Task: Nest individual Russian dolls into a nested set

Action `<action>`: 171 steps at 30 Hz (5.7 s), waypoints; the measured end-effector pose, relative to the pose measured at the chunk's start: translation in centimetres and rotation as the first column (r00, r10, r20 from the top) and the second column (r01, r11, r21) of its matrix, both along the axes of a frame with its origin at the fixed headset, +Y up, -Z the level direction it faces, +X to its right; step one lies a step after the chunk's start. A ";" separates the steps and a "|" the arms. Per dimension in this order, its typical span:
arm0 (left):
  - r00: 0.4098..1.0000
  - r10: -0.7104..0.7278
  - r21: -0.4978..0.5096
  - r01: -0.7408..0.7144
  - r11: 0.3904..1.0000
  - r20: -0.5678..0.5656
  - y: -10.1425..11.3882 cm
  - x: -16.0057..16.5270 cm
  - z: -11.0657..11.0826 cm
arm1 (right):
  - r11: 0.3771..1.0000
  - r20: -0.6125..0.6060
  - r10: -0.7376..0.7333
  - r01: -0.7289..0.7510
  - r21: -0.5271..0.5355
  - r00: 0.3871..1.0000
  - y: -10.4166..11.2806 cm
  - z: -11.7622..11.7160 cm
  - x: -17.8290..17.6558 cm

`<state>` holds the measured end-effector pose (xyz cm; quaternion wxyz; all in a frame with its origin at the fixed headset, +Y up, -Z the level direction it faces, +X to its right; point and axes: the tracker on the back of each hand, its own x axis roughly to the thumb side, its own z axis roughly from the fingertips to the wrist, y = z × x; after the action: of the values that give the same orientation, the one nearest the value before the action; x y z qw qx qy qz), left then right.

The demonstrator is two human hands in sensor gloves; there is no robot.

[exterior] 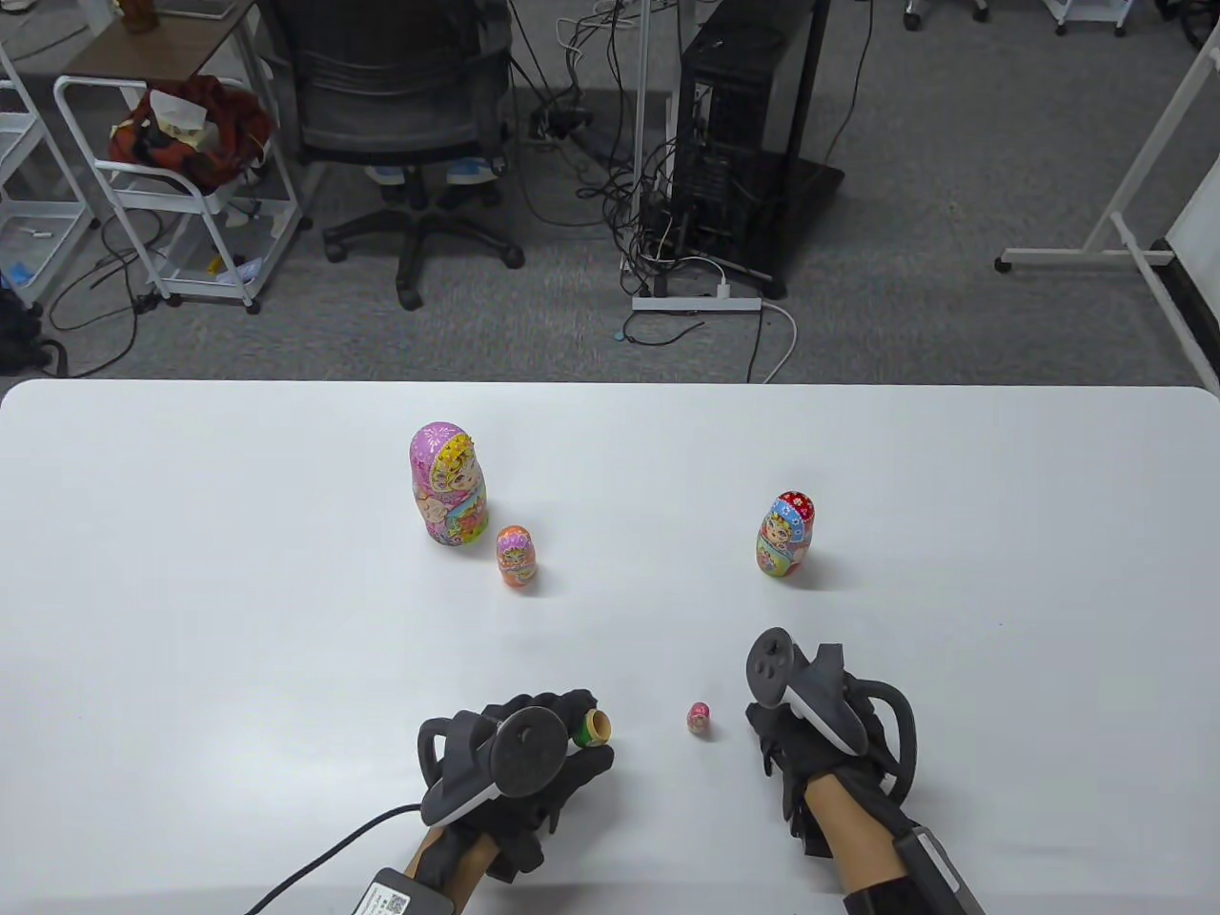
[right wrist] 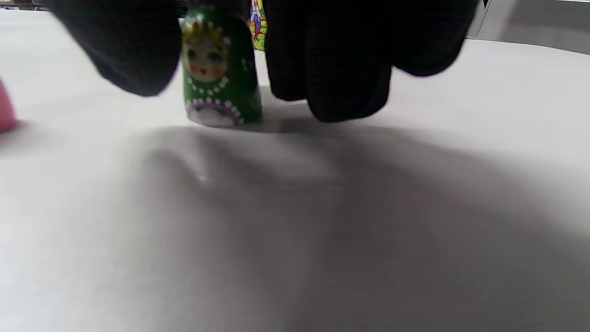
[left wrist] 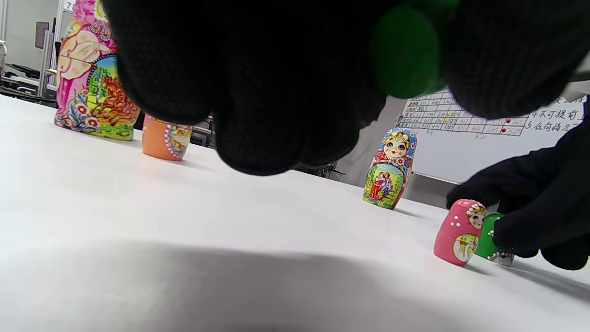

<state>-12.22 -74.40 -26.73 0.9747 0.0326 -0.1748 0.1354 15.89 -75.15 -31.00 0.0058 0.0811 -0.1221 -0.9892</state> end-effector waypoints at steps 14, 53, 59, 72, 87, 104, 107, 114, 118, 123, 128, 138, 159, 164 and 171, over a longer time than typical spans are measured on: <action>1.000 -0.028 -0.012 0.028 1.000 0.012 -0.1 0.3 0.0 | 0.979 -0.270 -0.179 0.198 0.043 0.946 0.4 1.6 -5.0; 0.996 0.088 -0.082 -0.086 0.993 0.021 0.1 0.5 0.2 | 0.814 -0.523 -0.448 0.572 0.097 0.726 4.5 3.7 -6.3; 0.997 0.081 -0.077 -0.080 0.994 0.014 0.1 0.2 0.1 | 0.904 -0.232 -0.248 0.311 0.294 0.941 5.0 2.0 -1.6; 0.998 0.059 -0.079 -0.058 0.995 0.013 0.1 0.2 0.1 | 0.978 0.046 -0.201 0.203 -0.046 0.979 -0.8 -0.7 2.1; 0.999 0.044 -0.085 -0.042 0.995 0.013 -0.1 0.3 0.0 | 0.912 -0.172 -0.395 0.408 0.047 0.902 1.4 0.3 -0.6; 0.999 0.035 -0.074 -0.033 0.997 0.021 0.0 0.4 0.0 | 0.777 -0.571 -0.508 0.629 0.020 0.646 3.5 3.4 -6.3; 0.999 0.035 -0.077 -0.032 0.997 0.031 0.0 0.6 0.1 | 0.791 -0.581 -0.489 0.611 0.019 0.651 3.3 3.5 -6.7; 0.998 0.032 -0.073 -0.029 0.997 0.045 0.1 0.8 0.2 | 0.789 -0.588 -0.491 0.615 0.013 0.643 3.3 3.6 -6.8; 0.998 0.023 -0.068 -0.020 0.997 0.051 0.1 0.9 0.3 | 0.791 -0.595 -0.486 0.611 0.010 0.640 3.3 3.8 -7.0; 0.998 0.023 -0.066 -0.019 0.998 0.056 0.1 0.9 0.3 | 0.790 -0.603 -0.479 0.613 0.020 0.638 3.3 3.9 -7.1; 0.998 0.026 -0.070 -0.021 0.997 0.065 0.2 0.9 0.3 | 0.784 -0.618 -0.449 0.616 0.075 0.646 3.6 4.3 -7.6; 0.996 0.055 -0.086 -0.049 0.995 0.067 0.3 0.7 0.2 | 0.780 -0.627 -0.399 0.607 0.152 0.670 3.4 4.9 -8.2; 0.965 -0.227 -0.096 0.216 0.972 -0.129 -1.2 -2.4 -1.3 | 0.865 0.093 -0.376 0.313 0.393 0.922 2.5 0.0 4.7; 0.965 -0.221 -0.119 0.205 0.972 -0.144 -1.4 -2.7 -1.4 | 0.921 0.181 -0.244 0.169 0.351 0.953 1.3 -0.3 5.4; 0.967 -0.220 -0.129 0.203 0.971 -0.133 -1.4 -2.5 -1.4 | 0.956 0.180 -0.154 0.101 0.274 0.971 0.2 -0.8 4.9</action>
<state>-14.76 -75.81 -28.17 0.9940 -0.0323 -0.0975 0.0376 20.83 -74.91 -31.77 -0.0814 0.1718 0.0054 -0.9817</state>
